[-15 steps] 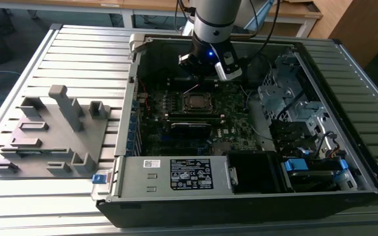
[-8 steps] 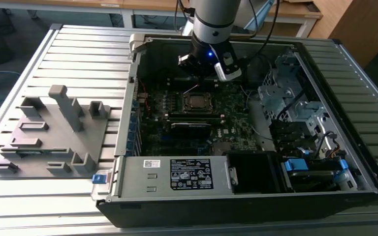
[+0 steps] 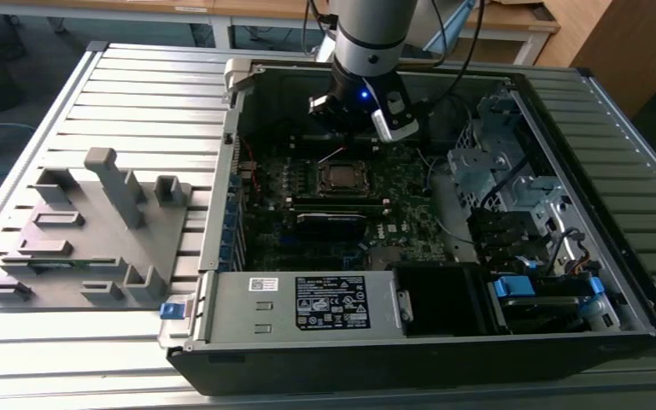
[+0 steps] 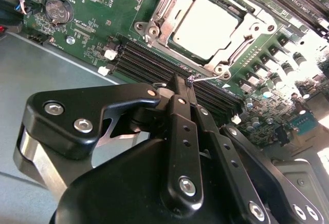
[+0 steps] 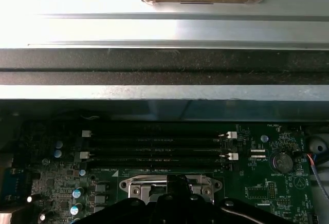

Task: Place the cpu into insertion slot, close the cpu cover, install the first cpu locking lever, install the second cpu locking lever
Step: 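Install the first cpu locking lever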

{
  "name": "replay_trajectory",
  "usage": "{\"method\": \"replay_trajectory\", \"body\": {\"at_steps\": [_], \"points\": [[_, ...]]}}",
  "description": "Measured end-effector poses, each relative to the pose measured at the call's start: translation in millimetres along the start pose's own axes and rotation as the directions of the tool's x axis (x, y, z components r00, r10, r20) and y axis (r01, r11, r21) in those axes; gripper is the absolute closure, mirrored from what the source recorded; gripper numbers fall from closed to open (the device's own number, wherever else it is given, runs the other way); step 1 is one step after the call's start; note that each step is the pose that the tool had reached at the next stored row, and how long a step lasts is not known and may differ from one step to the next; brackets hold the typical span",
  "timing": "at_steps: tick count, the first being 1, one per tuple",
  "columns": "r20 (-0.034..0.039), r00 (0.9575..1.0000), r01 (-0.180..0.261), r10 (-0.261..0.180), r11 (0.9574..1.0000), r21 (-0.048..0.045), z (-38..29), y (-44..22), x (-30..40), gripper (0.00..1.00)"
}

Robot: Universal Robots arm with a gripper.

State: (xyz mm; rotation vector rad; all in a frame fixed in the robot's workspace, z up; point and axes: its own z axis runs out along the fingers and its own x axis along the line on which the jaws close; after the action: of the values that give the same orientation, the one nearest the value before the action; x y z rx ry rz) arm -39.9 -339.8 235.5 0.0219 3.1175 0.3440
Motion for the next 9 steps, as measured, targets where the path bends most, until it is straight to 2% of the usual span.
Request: {"method": "replay_trajectory", "body": {"at_steps": [9], "points": [[0.0012,1.0,0.0,0.0,1.0,0.0003,2.2,-0.5,0.3,0.9]]}}
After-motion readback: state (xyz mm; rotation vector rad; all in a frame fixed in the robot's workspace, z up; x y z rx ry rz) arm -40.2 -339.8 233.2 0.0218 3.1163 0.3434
